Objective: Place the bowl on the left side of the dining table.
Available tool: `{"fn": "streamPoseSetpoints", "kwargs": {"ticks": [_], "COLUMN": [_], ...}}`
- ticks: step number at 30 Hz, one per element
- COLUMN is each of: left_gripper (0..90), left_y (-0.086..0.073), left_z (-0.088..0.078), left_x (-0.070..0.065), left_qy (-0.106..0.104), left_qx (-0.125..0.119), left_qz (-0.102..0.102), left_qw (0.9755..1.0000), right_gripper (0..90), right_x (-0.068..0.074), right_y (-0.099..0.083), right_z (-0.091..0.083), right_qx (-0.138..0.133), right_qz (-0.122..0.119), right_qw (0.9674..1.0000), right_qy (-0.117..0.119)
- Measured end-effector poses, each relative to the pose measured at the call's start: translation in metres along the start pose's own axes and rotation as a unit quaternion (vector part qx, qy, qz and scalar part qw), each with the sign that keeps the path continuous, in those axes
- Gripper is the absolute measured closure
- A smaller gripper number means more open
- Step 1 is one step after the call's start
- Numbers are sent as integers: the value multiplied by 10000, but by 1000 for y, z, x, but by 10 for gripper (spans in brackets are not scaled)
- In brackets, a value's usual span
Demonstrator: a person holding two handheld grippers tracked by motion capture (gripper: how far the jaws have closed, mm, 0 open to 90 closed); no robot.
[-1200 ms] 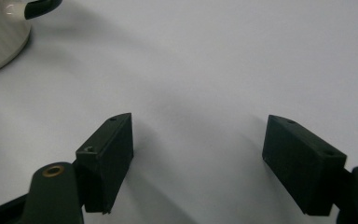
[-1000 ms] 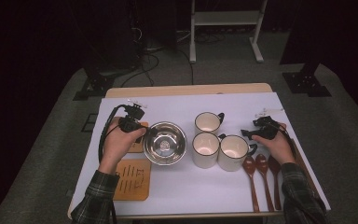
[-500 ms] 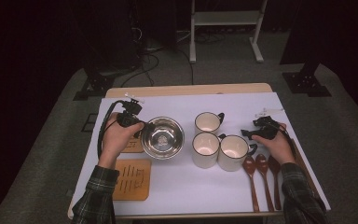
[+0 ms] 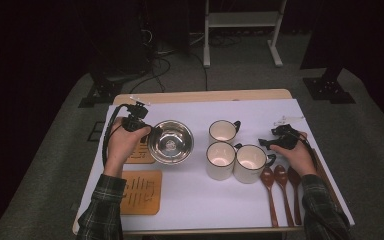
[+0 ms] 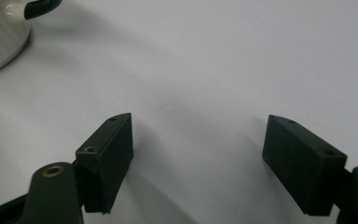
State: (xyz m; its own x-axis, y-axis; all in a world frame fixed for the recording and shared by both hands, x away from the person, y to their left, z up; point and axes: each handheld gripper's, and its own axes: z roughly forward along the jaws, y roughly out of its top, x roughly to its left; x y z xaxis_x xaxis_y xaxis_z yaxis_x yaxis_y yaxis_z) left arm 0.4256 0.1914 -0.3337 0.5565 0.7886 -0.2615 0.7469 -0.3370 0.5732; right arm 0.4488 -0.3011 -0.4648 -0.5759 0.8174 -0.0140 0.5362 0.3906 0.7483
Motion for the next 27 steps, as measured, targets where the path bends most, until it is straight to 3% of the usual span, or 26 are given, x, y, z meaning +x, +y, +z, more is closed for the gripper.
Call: {"fn": "streamPoseSetpoints", "kwargs": {"ticks": [27], "left_gripper": [839], "left_y": [-9], "left_z": [-1], "left_x": [40], "left_qy": [274], "left_qx": [-40], "left_qz": [-417], "left_qw": [9987], "right_gripper": [201], "right_x": [0], "right_y": [0], "right_z": [0], "right_qx": [14], "right_qz": [17], "right_qw": [10000], "right_qy": [-58]}}
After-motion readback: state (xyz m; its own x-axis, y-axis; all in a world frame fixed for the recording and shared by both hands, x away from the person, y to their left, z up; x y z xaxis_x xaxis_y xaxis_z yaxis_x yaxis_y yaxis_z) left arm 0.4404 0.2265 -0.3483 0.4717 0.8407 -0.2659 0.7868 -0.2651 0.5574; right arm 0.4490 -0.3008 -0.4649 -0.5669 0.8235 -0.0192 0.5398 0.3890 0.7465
